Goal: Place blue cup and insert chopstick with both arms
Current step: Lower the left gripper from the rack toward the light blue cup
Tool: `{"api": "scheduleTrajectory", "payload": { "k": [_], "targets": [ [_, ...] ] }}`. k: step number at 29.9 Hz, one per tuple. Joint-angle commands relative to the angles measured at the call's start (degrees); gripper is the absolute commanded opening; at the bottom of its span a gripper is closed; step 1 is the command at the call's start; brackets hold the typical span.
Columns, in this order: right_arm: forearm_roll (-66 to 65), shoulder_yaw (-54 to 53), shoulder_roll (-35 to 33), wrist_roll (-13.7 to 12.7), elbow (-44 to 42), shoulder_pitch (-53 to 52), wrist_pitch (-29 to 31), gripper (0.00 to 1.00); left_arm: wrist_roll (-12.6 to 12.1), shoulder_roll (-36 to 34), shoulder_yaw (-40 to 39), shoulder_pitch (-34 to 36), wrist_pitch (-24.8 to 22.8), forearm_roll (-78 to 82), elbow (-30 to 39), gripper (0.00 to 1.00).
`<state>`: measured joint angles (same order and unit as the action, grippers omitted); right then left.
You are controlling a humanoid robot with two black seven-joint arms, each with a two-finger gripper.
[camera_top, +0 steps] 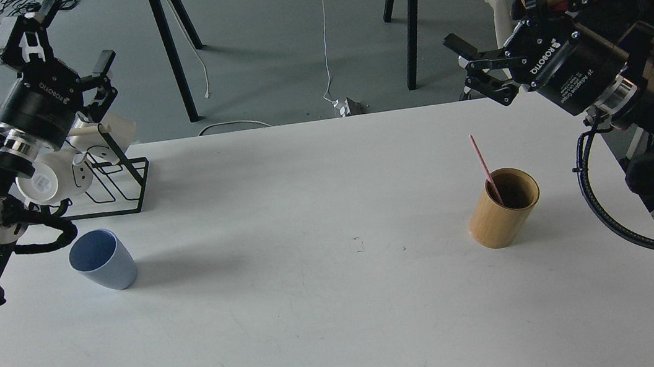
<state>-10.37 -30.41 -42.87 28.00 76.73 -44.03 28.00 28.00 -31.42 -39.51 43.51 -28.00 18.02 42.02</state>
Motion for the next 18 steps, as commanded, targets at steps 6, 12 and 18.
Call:
{"api": "scheduleTrajectory", "payload": {
  "k": [6, 12, 18],
  "targets": [
    [0.0, 0.0, -0.11, 0.0, -0.01, 0.0, 0.0, 0.99, 0.0, -1.71, -0.3, 0.17, 0.0, -2.46, 1.14, 0.99],
    [0.0, -0.53, -0.46, 0.0, 0.08, 0.0, 0.0, 0.99, 0.0, -1.54, -3.9, 0.44, 0.0, -7.02, 1.22, 0.99],
    [0.0, -0.79, -0.72, 0.0, 0.26, 0.0, 0.0, 0.99, 0.0, -1.54, -4.78, 1.92, 0.0, -7.91, 1.22, 0.99]
  ]
}}
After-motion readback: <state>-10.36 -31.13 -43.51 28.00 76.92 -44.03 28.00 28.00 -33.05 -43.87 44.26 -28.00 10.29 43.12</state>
